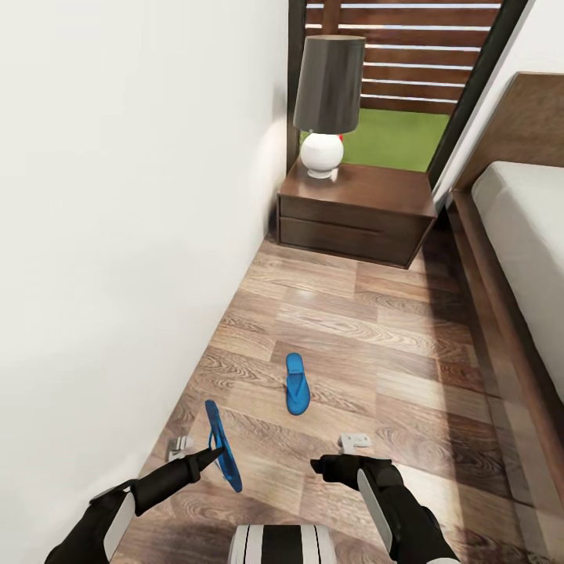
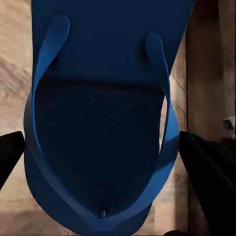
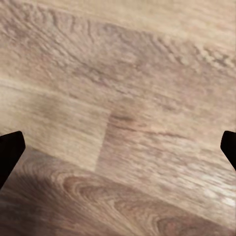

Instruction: In the bedroom, move the book from the bed onto either nightstand, and place the two sandals side by side next to the bed.

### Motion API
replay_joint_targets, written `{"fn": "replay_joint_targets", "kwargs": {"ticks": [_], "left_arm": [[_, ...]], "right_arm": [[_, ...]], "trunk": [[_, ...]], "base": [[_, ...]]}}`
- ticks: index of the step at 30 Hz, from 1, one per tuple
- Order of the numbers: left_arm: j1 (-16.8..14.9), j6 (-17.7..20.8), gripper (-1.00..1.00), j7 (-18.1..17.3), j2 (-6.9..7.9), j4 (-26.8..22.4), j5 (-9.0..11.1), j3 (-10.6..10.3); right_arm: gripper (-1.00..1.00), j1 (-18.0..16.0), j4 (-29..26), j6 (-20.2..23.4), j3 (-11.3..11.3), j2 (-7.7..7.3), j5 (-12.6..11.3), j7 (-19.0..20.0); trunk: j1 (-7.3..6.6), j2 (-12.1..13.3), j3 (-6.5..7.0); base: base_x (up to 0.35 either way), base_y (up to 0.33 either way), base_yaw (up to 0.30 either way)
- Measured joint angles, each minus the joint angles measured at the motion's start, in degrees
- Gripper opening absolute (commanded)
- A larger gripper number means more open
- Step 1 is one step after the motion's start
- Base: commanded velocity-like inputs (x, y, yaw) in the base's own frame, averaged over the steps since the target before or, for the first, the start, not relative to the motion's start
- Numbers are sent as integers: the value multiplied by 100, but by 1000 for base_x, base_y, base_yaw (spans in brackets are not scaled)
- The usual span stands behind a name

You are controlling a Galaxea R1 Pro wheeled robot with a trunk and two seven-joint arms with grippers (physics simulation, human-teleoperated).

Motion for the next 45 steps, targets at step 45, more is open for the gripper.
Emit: {"fn": "replay_joint_targets", "kwargs": {"ticks": [45], "left_arm": [[0,-44,-100,-96,-7,9,-19,-16]], "right_arm": [[100,0,6,0,0,0,-3,-18]], "trunk": [[0,0,0]], "base": [[118,0,0]]}}
